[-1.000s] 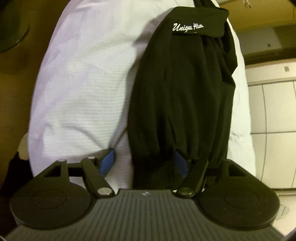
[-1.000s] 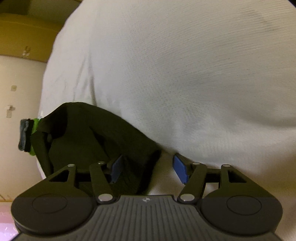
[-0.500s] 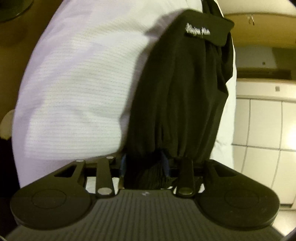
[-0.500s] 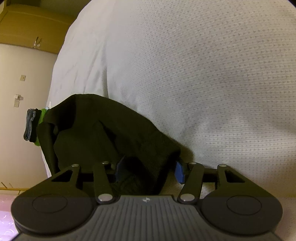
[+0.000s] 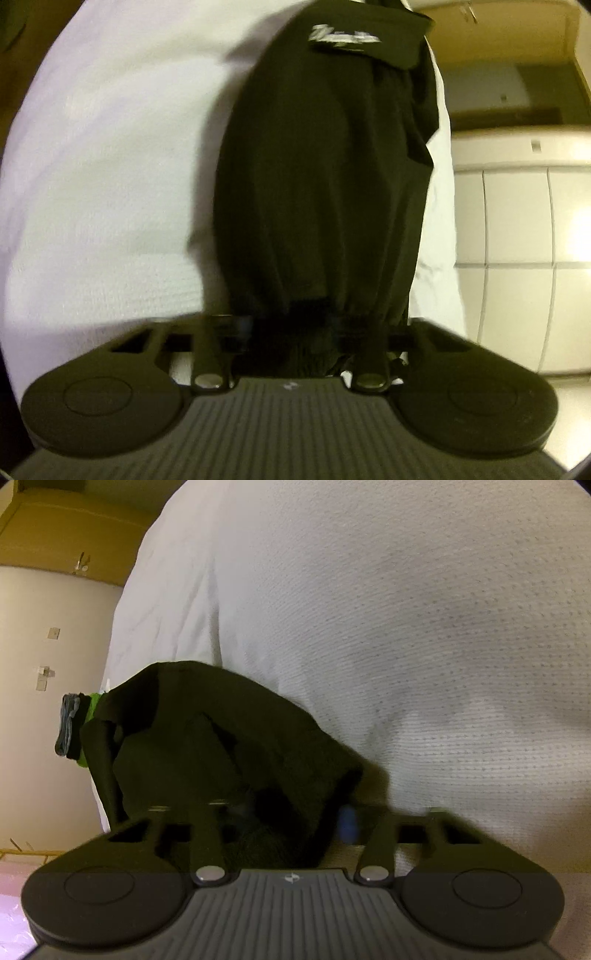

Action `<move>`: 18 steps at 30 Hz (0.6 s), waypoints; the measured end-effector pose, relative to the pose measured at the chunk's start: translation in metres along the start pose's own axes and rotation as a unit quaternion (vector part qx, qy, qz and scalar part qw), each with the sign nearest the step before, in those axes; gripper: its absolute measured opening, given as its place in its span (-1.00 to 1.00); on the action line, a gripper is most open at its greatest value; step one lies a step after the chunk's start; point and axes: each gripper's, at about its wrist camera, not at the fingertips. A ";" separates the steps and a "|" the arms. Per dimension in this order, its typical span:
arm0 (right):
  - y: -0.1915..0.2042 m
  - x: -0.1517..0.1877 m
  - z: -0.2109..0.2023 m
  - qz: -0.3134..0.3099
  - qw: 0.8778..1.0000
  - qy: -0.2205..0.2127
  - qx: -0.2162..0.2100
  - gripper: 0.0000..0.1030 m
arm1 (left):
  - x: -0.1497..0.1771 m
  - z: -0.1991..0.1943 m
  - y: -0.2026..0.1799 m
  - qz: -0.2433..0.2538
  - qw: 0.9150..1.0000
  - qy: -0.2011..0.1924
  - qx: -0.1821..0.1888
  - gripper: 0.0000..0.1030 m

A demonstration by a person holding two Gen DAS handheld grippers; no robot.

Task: Fold clothes

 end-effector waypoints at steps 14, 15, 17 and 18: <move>0.207 0.034 -0.222 -0.161 0.955 -0.085 -0.235 -0.80 | 0.007 -0.269 -0.244 0.311 0.931 -0.154 0.112 -0.85; 0.229 0.037 -0.248 -0.185 0.941 -0.101 -0.263 -0.80 | 0.011 -0.291 -0.264 0.333 0.919 -0.170 0.124 -0.85; 0.270 0.042 -0.296 -0.227 0.912 -0.134 -0.313 -0.80 | 0.018 -0.336 -0.306 0.375 0.893 -0.203 0.147 -0.85; 0.288 0.046 -0.316 -0.240 0.900 -0.144 -0.333 -0.80 | 0.020 -0.356 -0.325 0.388 0.884 -0.211 0.155 -0.85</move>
Point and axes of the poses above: each gripper's, at about its wrist camera, not at the fingertips, and z roughly the way its jaws point, y to its left, x to its underside, and after that the axes turned 6 degrees about y, right-handed
